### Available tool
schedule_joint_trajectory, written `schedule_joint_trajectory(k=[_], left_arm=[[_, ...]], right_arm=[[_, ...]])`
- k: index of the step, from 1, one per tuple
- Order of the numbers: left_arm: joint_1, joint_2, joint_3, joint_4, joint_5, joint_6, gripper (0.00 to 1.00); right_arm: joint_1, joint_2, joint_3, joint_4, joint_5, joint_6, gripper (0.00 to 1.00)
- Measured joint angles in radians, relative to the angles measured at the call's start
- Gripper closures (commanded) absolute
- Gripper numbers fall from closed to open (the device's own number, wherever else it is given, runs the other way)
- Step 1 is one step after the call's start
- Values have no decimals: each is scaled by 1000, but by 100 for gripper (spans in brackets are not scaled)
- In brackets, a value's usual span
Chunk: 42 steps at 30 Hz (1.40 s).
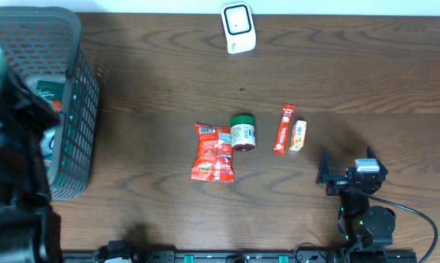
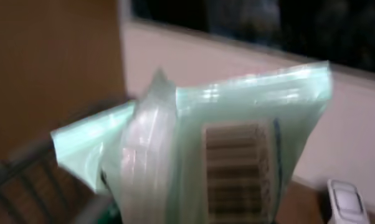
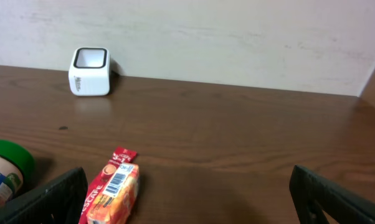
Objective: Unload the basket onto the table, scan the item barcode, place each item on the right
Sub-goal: 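Lift the wipes packet out of the basket with the left gripper, then lower the wipes packet left of the red snack bag and release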
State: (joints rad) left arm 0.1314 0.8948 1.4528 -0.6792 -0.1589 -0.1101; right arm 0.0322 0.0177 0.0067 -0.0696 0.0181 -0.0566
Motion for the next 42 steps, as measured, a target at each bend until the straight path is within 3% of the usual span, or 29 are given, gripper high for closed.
schedule_joint_trajectory(k=[6, 14, 27, 28, 30, 32, 35, 39, 40, 41, 42], left_arm=[[-203, 93, -8, -228, 27, -71, 93], [-468, 385, -47, -257, 40, -196, 93], [-533, 949, -54, -220, 48, -336, 92], [-533, 976, -54, -215, 48, -339, 84], [-533, 1019, -55, -208, 51, -338, 48], [-533, 1040, -57, -203, 59, -341, 26], [-532, 1039, -57, -199, 74, -338, 21], [-529, 1031, -47, -215, 104, -318, 20], [-527, 1020, -45, -217, 109, -312, 25], [-525, 1008, -44, -219, 111, -312, 42], [-522, 990, -43, -221, 113, -307, 65]], right_arm=[[0, 0, 0, 0, 0, 0, 1], [0, 0, 0, 0, 0, 0, 1], [0, 0, 0, 0, 0, 0, 1], [0, 0, 0, 0, 0, 0, 1], [0, 0, 0, 0, 0, 0, 1], [0, 0, 0, 0, 0, 0, 1], [0, 0, 0, 0, 0, 0, 1], [0, 0, 0, 0, 0, 0, 1], [0, 0, 0, 0, 0, 0, 1], [0, 0, 0, 0, 0, 0, 1], [0, 0, 0, 0, 0, 0, 1]])
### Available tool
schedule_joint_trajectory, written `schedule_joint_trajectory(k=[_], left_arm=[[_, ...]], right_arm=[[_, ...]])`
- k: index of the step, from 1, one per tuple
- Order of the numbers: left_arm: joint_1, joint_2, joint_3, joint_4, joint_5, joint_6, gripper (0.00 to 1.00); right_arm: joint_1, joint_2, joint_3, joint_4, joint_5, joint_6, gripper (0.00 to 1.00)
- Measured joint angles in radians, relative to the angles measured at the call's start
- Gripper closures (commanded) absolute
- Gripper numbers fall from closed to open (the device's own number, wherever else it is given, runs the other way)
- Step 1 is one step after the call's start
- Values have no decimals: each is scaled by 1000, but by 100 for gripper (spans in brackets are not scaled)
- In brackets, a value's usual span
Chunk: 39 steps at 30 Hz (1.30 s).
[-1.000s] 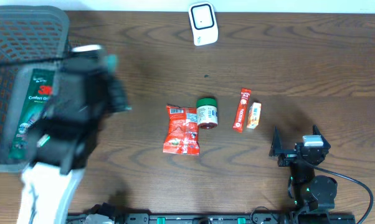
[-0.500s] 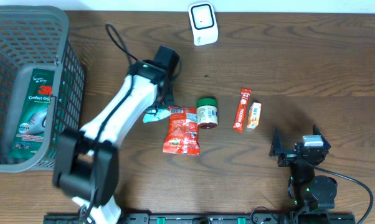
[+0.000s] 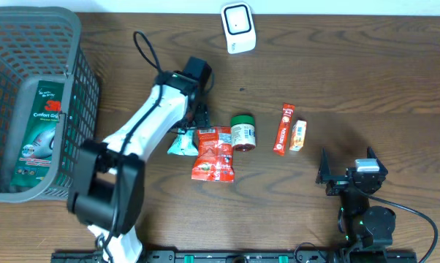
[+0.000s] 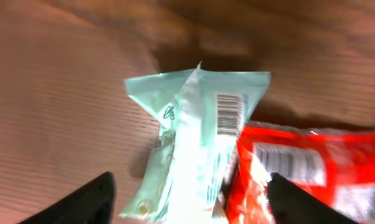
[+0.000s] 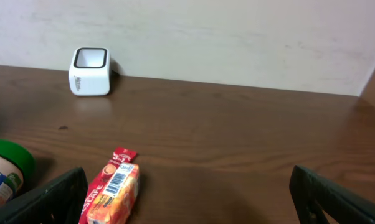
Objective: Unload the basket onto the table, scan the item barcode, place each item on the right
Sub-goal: 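Lower the wipes packet left of the red snack bag and release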
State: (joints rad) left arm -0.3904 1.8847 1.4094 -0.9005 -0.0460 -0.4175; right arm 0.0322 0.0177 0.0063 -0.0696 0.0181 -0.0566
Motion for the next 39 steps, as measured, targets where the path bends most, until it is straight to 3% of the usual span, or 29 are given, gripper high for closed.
schedule_joint_trajectory(k=[2, 9, 33, 39], left_arm=[[4, -42, 5, -13, 6, 3, 93], [1, -94, 3, -3, 16, 5, 93], [1, -116, -358, 355, 70, -5, 87], [2, -135, -340, 265, 69, -5, 69]], right_arm=[[0, 0, 0, 0, 0, 0, 1], [0, 0, 0, 0, 0, 0, 1], [0, 0, 0, 0, 0, 0, 1], [0, 0, 0, 0, 0, 0, 1]])
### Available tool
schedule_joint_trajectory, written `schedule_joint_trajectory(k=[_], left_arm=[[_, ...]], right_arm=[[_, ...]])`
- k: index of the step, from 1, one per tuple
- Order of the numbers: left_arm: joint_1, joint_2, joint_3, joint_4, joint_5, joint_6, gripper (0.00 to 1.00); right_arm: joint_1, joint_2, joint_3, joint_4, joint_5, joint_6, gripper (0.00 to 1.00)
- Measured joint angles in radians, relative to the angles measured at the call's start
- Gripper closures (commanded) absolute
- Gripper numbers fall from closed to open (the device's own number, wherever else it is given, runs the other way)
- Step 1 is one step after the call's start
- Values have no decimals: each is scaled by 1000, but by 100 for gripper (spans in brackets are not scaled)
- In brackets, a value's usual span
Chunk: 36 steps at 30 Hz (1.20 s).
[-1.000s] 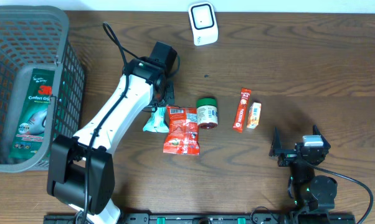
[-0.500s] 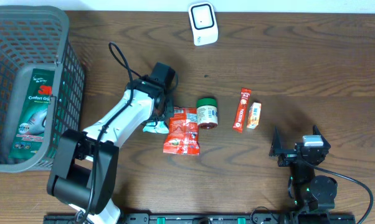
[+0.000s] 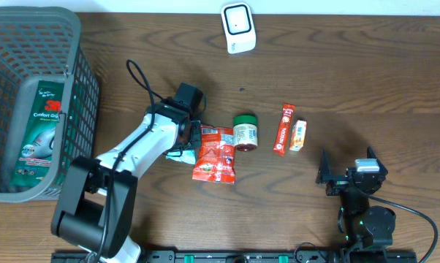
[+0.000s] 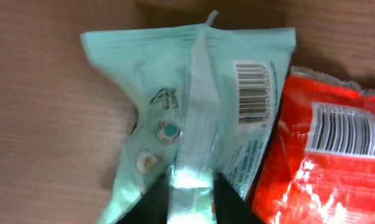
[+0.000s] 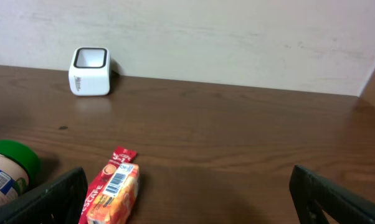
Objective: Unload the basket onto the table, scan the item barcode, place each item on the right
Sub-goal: 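Lower the wipes packet left of the red snack bag and release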
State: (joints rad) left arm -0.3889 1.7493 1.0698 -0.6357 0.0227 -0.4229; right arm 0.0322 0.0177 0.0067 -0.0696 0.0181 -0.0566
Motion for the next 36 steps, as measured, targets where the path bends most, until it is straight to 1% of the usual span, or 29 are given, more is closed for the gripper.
schedule_joint_trajectory(k=[1, 4, 5, 7, 9, 14, 21, 23, 27, 30, 33, 36], left_arm=[[0, -10, 5, -6, 0, 0, 67], [0, -69, 18, 13, 0, -3, 68], [0, -93, 23, 20, 0, -3, 71], [0, -133, 33, 36, -1, -7, 87], [0, -150, 40, 50, -2, -9, 91], [0, -107, 40, 73, -2, -7, 92], [0, 60, 38, 114, -3, -7, 92], [-3, 76, 38, 132, -7, -7, 92], [-5, 72, 38, 135, -19, -7, 92], [-3, 49, 38, 125, -29, -6, 89], [-1, -22, 39, 110, -33, -7, 89], [0, -129, 51, 54, -37, -7, 89]], right_arm=[[0, 0, 0, 0, 0, 0, 1], [0, 0, 0, 0, 0, 0, 1], [0, 0, 0, 0, 0, 0, 1], [0, 0, 0, 0, 0, 0, 1], [0, 0, 0, 0, 0, 0, 1], [0, 0, 0, 0, 0, 0, 1], [0, 0, 0, 0, 0, 0, 1], [0, 0, 0, 0, 0, 0, 1], [0, 0, 0, 0, 0, 0, 1], [0, 0, 0, 0, 0, 0, 1], [0, 0, 0, 0, 0, 0, 1], [0, 0, 0, 0, 0, 0, 1]])
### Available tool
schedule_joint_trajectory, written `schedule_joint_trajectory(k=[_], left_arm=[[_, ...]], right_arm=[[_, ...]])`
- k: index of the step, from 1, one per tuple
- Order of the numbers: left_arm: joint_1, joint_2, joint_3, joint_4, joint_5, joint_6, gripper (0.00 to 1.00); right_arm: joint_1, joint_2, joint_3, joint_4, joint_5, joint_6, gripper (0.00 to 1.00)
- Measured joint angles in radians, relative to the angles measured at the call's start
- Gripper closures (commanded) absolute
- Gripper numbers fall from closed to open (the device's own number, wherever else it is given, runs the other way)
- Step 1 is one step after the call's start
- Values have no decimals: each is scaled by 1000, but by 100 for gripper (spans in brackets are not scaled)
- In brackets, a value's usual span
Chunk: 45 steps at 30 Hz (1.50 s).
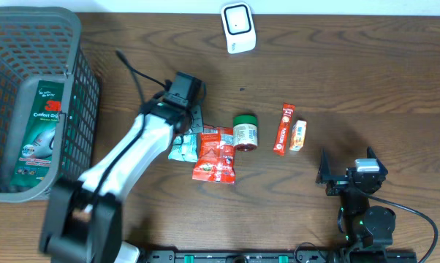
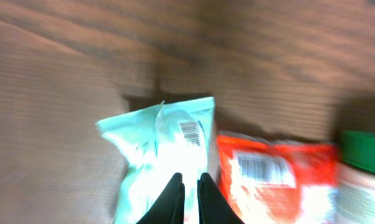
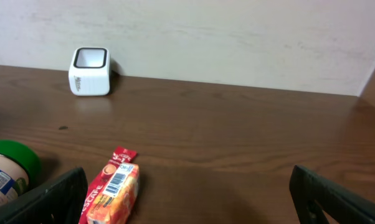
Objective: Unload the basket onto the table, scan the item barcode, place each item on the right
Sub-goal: 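Lower the wipes packet left of the red snack bag and release, then move the left gripper back into the basket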
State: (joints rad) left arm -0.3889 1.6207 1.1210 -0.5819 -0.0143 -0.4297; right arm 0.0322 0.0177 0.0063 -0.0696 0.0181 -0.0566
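Observation:
A mint-green packet [image 2: 159,152] lies flat on the table, barcode [image 2: 189,132] facing up, its right edge against a red packet [image 2: 271,177]. The overhead view shows the mint-green packet [image 1: 182,145] just left of the red packet [image 1: 214,153]. My left gripper [image 2: 189,186] hovers over the packet's lower part, fingers shut to a thin slit with nothing seen between them. The white scanner [image 1: 238,28] stands at the far edge. My right gripper [image 3: 190,205] rests open near the front right, nothing in it.
A green-lidded jar [image 1: 243,131], a red stick sachet [image 1: 283,129] and an orange packet [image 1: 298,136] lie in a row right of the red packet. A grey basket [image 1: 77,95] at the far left holds a 3M pack [image 1: 41,124].
My left gripper was low with its fingers around the mint packet's centre seam. Now it is higher and shut, and the packet looks smaller below it, still on the table. The right arm is unchanged.
At first my left gripper held the mint packet up in the air near the basket. Then the packet lay on the table beside the red packet with the fingers wide open above it. The fingers then closed at its seam, and now hover shut above it.

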Motion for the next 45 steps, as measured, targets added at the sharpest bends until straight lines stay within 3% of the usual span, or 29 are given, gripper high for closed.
schedule_joint_trajectory(k=[6, 14, 27, 36, 45], left_arm=[[0, -63, 15, -112, -3, 0, 89], [0, -34, -95, -109, 35, 0, 89], [1, 6, -267, 98, 45, 0, 93], [2, -40, -233, 23, 47, 0, 89], [2, -155, -179, 111, 43, 0, 89]], right_arm=[[0, 0, 0, 0, 0, 0, 1], [0, 0, 0, 0, 0, 0, 1], [0, 0, 0, 0, 0, 0, 1], [0, 0, 0, 0, 0, 0, 1], [0, 0, 0, 0, 0, 0, 1]])
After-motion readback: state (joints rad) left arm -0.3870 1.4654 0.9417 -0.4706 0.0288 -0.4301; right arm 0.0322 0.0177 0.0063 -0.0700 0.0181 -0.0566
